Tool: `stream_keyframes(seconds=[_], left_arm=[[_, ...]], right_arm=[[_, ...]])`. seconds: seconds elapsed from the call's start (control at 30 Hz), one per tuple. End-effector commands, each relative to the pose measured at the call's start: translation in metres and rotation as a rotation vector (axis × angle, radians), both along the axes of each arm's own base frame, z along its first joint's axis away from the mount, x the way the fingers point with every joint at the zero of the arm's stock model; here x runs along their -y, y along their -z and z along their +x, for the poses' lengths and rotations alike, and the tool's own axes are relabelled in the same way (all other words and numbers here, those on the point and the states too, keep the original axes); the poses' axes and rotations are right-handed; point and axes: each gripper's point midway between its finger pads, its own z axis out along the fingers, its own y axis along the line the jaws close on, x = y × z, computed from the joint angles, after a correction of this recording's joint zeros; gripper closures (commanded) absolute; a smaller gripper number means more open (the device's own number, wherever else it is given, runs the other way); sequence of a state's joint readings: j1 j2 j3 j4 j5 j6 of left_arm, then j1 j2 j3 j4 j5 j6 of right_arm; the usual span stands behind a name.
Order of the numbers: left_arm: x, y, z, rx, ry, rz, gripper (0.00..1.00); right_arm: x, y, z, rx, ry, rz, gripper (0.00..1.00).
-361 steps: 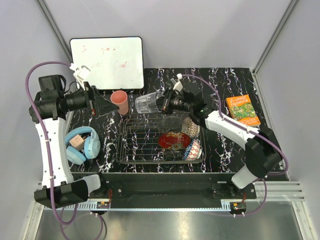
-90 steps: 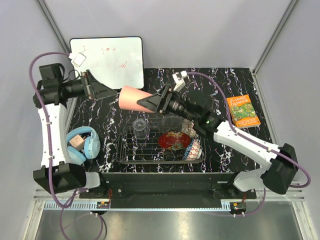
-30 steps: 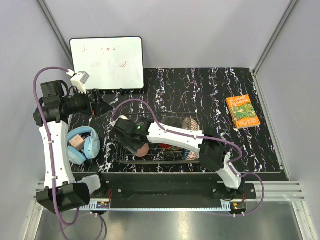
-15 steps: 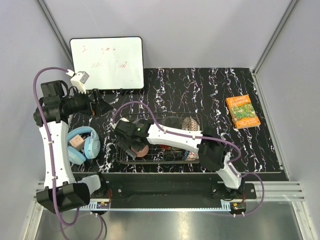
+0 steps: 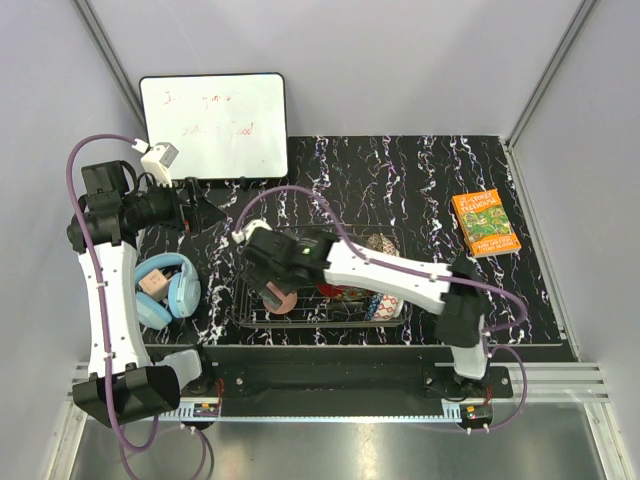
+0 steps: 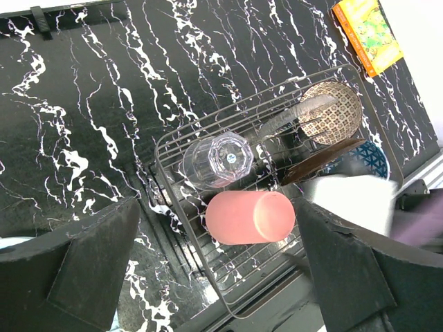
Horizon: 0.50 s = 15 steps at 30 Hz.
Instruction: Load the mixed dishes into the dish rack
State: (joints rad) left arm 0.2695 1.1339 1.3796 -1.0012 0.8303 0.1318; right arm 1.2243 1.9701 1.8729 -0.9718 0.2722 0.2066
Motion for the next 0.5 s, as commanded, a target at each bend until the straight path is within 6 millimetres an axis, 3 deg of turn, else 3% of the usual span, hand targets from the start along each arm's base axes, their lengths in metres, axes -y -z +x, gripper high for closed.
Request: stream_keyframes(seconds=[0.0,0.07,0.13,0.17,0.27,0.47], left_arm=[[-0.005,-0.009,0.002,0.057,-0.02,0.044,0.01],[-0.006,-0.002,0.0,0.038,-0.029,0.047,0.01],[-0.008,0.011,-0.005,0.016,-0.038,0.059,0.01],[-0.009,0.015,-0.006,0.009,-0.042,0.063,0.01],[-0.011,0.031,-0.012,-0.015,-0.048,0.089,0.01],[-0.016,0.042,-0.02,-0.013,-0.068,0.133,0.01]], right_arm=[[0.033,-0.068,-0.005,0.078,0.071,0.124,0.0],[0.049,-0.091,-0.002,0.12,0.142,0.179,0.0],[0.062,-0.095,-0.003,0.132,0.192,0.198,0.0],[0.069,-0.108,-0.004,0.144,0.211,0.242,0.0],[0.089,-0.107,-0.005,0.166,0.261,0.269,0.0],[0.104,-0.119,-0.01,0.169,0.303,0.351,0.0]])
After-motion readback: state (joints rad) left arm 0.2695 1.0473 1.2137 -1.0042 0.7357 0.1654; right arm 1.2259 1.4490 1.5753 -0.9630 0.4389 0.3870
